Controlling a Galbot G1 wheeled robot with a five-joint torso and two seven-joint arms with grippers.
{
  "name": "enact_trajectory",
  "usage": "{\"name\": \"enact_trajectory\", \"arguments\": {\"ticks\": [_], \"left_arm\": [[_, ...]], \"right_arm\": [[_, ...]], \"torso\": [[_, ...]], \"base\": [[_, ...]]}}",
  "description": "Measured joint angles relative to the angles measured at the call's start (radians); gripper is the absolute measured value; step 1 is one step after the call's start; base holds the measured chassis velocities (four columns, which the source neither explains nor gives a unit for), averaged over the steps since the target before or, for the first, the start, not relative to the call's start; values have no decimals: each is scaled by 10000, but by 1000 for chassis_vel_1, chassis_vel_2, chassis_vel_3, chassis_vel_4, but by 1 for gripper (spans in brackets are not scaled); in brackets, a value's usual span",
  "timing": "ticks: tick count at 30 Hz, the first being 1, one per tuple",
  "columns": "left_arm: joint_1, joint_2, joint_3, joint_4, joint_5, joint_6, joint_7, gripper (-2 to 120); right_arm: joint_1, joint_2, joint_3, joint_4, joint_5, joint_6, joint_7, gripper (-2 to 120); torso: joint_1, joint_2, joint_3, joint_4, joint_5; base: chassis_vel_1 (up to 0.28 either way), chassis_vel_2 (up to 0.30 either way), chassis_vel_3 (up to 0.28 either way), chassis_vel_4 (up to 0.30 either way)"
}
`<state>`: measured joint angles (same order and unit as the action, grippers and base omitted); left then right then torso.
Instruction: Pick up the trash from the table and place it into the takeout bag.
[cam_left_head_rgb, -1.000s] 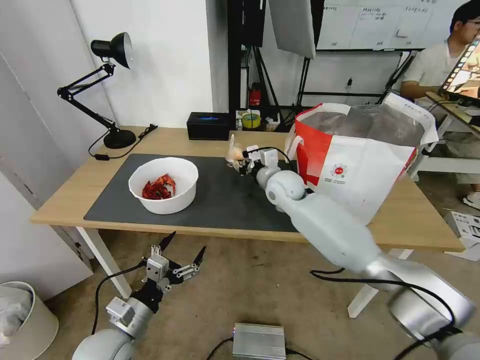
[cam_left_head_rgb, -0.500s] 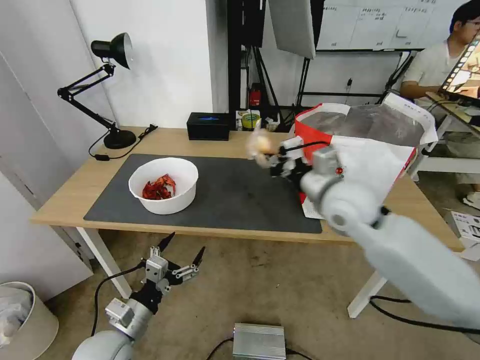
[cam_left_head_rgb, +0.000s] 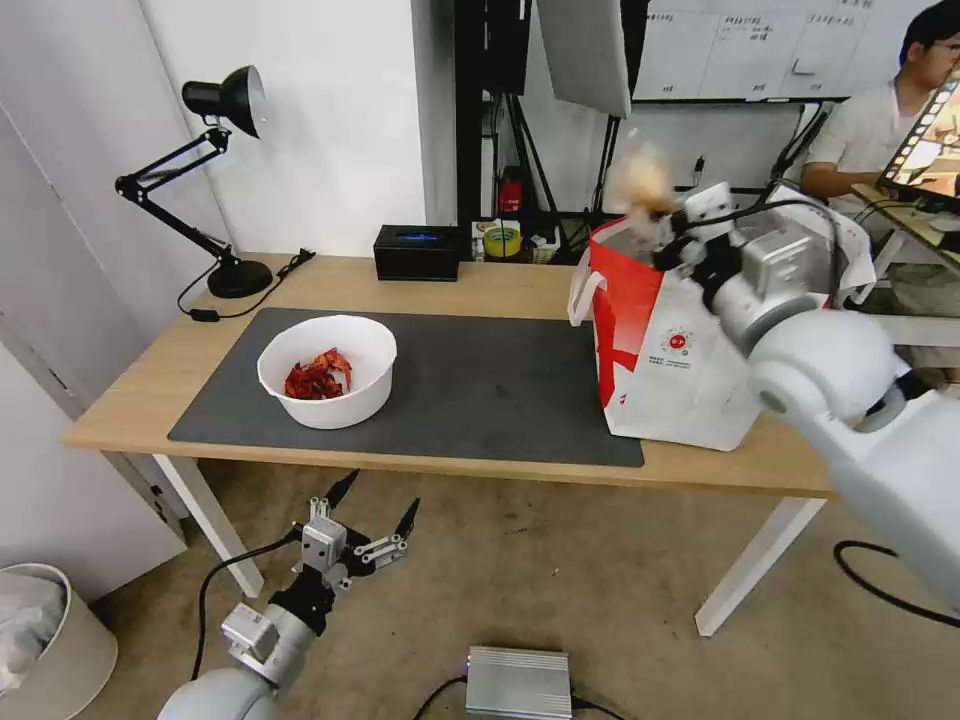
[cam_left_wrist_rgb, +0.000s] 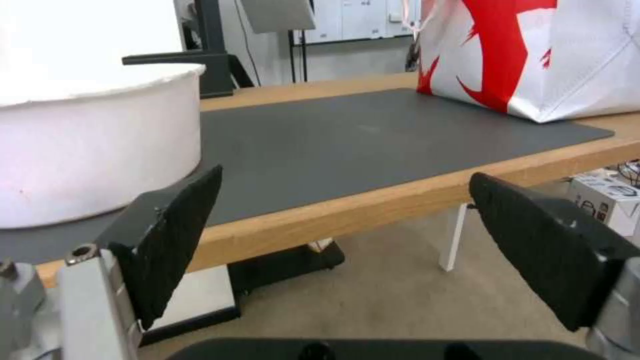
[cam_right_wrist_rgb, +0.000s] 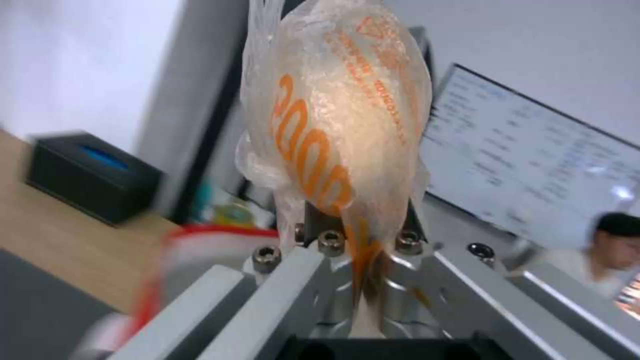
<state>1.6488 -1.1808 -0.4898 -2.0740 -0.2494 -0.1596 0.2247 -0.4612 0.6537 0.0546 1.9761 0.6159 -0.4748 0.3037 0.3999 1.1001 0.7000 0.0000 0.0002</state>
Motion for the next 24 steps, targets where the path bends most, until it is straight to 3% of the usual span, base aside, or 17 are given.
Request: {"name": "enact_trajectory", "arguments": {"ticks": [4,7,12,19,24], "left_arm": [[37,-22,-40,-68,15,0,0,100],[44,-59,-36,-70,47,0,0,100],[26,-84,25,-48,105,-1,0,100],[-24,-63,50,4,110,-3,0,100],[-39,-54,54,23,104,-6,2,100]], "right_arm": [[-10,-204,243,-102,593,-693,567,0],[-114,-252,432,-56,2225,-1207,1504,0],[-250,-225,683,44,3843,-1522,2383,0],[-314,-215,795,64,4283,-1542,2750,0],[-325,-200,836,106,4408,-1479,2908,15]], "torso": [[0,0,0,-1,-1],[0,0,0,0,-1],[0,-1,0,0,-1],[0,-2,0,0,-1],[0,-2,0,0,-2]], "base": [[0,0,0,0],[0,0,0,0],[0,0,0,0],[0,0,0,0],[0,0,0,0]]}}
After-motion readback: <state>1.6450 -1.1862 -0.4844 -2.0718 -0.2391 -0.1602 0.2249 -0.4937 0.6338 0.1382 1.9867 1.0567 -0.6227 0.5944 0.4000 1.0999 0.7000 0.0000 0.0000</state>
